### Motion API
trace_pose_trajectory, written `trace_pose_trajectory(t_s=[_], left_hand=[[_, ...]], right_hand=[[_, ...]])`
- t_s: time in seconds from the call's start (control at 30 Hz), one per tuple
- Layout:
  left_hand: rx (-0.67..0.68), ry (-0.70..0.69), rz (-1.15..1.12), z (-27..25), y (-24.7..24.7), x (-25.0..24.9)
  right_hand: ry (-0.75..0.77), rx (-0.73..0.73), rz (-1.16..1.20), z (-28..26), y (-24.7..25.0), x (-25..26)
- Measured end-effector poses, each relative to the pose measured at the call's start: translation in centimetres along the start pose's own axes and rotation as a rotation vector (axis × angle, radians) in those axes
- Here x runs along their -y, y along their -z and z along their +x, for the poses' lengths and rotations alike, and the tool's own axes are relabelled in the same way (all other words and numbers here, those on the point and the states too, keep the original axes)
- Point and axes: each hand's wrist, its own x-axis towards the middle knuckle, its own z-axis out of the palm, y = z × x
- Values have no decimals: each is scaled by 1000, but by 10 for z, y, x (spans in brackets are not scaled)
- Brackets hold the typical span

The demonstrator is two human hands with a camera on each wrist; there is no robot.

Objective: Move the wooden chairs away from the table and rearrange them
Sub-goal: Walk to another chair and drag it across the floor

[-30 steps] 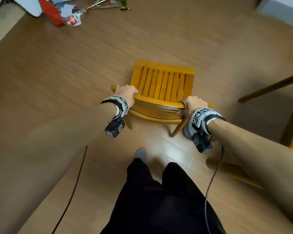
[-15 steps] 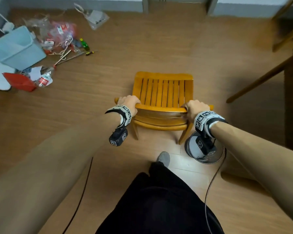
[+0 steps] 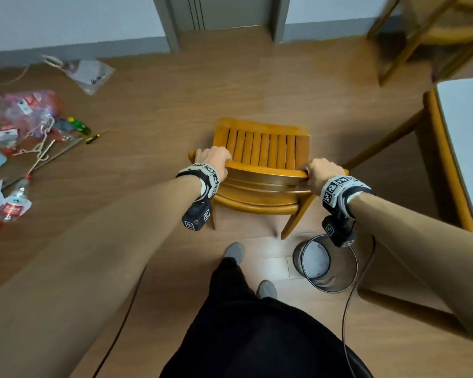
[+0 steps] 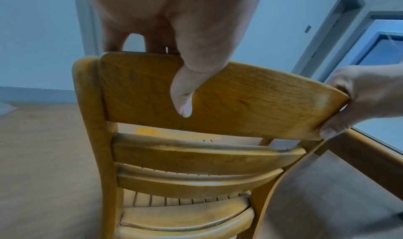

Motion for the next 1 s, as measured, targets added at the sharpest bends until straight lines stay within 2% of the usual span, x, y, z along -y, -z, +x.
trace_pose_trajectory(t_s=[0.27,0.47,0.77,1.0], left_hand=[[50,-181,81,128,37,-8],[68,-272,60,214,59,-57],[74,-308,57,362,131,-148],[19,-335,41,488,202,-215]], right_hand=[[-150,-64,88,65,28,-18],[-239,-52,125,123,62,-70],[-290,-92,174,234,168,-168],[-309,-101,171,333,274,-242]])
